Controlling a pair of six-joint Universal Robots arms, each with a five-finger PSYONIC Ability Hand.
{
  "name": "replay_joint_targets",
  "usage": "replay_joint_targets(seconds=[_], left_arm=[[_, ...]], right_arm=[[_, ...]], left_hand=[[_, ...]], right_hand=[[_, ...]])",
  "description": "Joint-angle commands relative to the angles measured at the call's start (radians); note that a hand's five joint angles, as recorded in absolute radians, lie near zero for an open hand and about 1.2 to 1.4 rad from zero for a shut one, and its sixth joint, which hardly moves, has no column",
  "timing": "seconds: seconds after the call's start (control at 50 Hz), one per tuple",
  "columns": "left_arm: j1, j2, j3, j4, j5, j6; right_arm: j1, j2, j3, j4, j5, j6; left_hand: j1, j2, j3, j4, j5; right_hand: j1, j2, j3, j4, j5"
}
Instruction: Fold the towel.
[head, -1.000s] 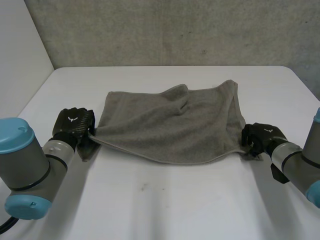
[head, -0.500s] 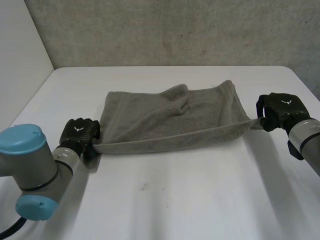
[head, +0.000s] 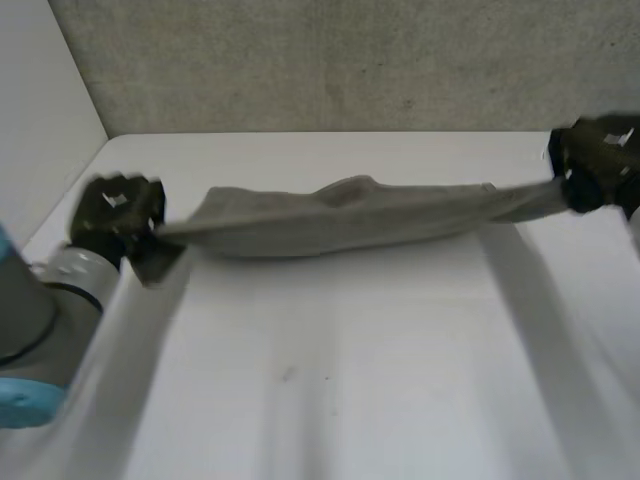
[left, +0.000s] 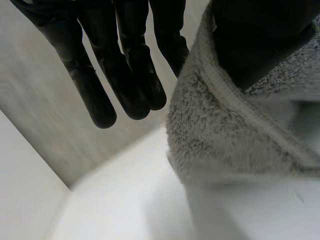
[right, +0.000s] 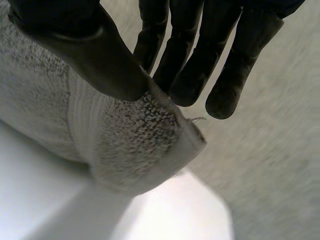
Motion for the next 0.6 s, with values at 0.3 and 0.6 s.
replay_joint_targets(seconds=[0.3, 0.6], left_arm=[[0.077, 0.121, 0.124, -0.435, 0.205, 0.159], [0.055, -0.270, 0.695, -0.422, 0.198, 0.231]], right_arm=[[-0.033, 0.122, -0.358, 0.701, -0.014, -0.525], [0.166, 0.632, -1.088, 0.550, 0.187, -0.485]], left_hand=[[0.212, 0.181, 0.182, 0.180, 0.201], [0.212, 0.181, 0.182, 0.180, 0.201]], right_hand=[[0.062, 0.066, 0.060, 0.056, 0.053], [0.062, 0.066, 0.060, 0.056, 0.053]])
